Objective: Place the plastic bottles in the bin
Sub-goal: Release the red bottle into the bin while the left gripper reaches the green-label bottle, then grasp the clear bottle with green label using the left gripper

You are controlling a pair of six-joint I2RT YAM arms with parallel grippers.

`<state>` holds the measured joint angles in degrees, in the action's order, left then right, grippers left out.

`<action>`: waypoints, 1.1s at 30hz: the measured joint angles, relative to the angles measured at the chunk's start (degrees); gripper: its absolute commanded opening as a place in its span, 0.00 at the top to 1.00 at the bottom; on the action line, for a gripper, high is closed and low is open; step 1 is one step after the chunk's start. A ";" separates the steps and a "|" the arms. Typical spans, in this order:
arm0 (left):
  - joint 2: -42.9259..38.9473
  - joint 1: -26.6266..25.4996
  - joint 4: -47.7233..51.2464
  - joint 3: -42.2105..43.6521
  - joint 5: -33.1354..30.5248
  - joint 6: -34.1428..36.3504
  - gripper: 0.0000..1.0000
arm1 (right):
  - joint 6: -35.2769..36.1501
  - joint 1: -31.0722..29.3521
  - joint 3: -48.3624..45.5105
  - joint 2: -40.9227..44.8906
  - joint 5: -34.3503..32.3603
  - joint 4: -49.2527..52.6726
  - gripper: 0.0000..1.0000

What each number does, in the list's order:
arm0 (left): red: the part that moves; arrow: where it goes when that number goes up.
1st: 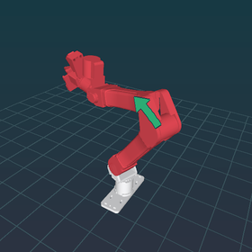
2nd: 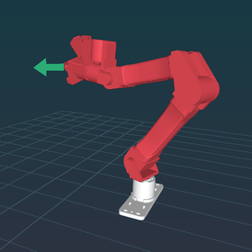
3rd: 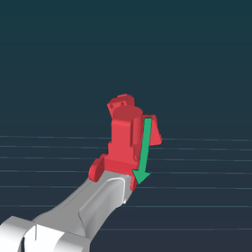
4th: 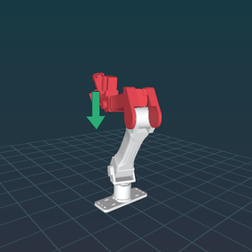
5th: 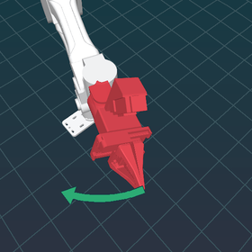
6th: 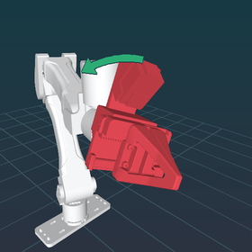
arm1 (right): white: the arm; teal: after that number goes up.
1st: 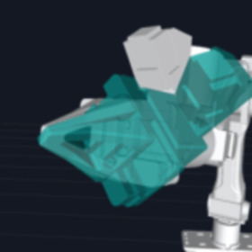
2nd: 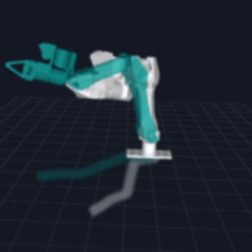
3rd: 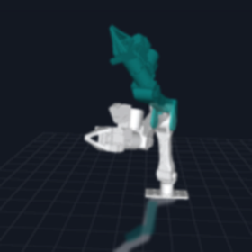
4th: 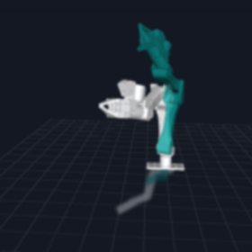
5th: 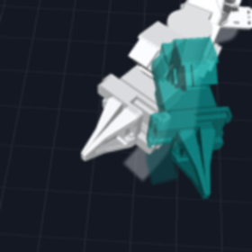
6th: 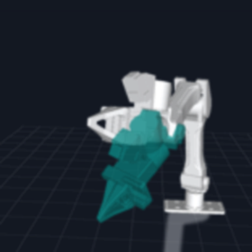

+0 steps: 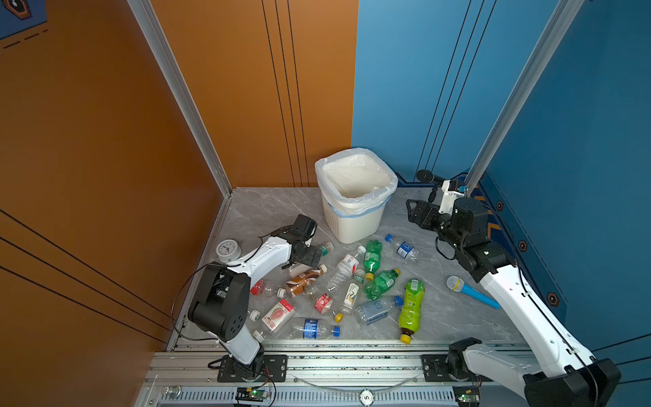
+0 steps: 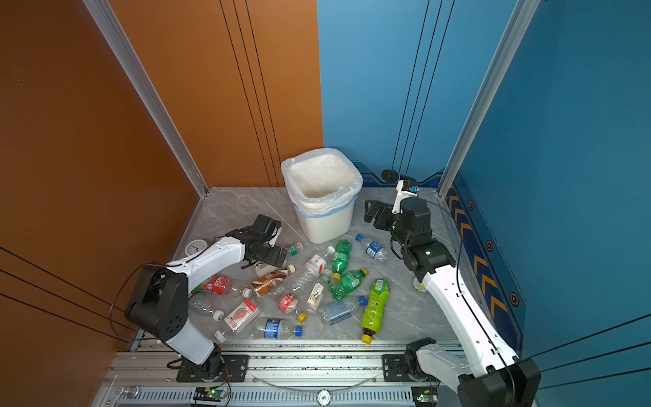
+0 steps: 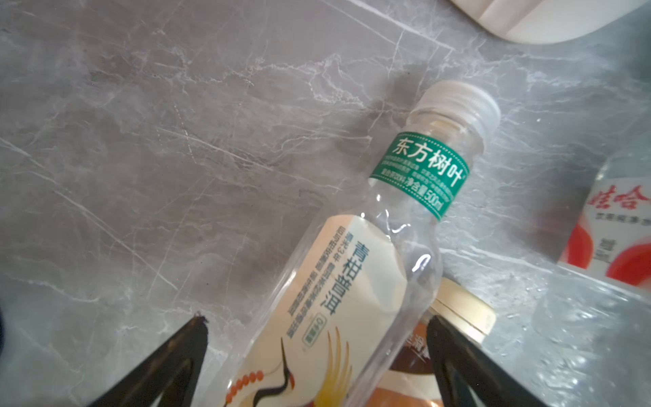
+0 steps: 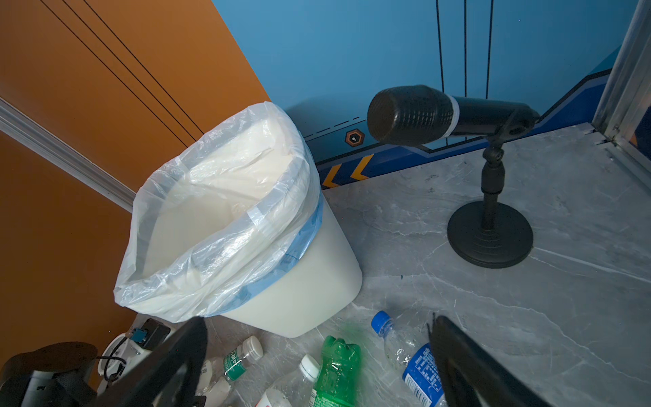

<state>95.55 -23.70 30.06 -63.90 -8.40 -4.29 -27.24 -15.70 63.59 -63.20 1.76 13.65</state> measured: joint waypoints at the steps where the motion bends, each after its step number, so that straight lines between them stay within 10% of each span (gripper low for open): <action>1: 0.90 0.00 0.00 -0.33 -0.20 0.00 0.01 | -0.09 0.09 -0.07 0.11 -0.02 -0.15 0.00; 23: 11.17 1.46 1.05 -7.02 -5.57 -1.33 0.48 | -1.38 1.16 -0.87 2.32 0.00 -0.87 0.01; 33: -11.67 5.22 -6.88 -0.96 -3.48 -6.21 0.49 | -2.29 1.57 -1.42 2.23 0.00 -1.40 0.00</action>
<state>83.88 -18.48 23.18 -64.86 -11.88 -10.50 -29.54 -14.13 62.17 -60.97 1.76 12.25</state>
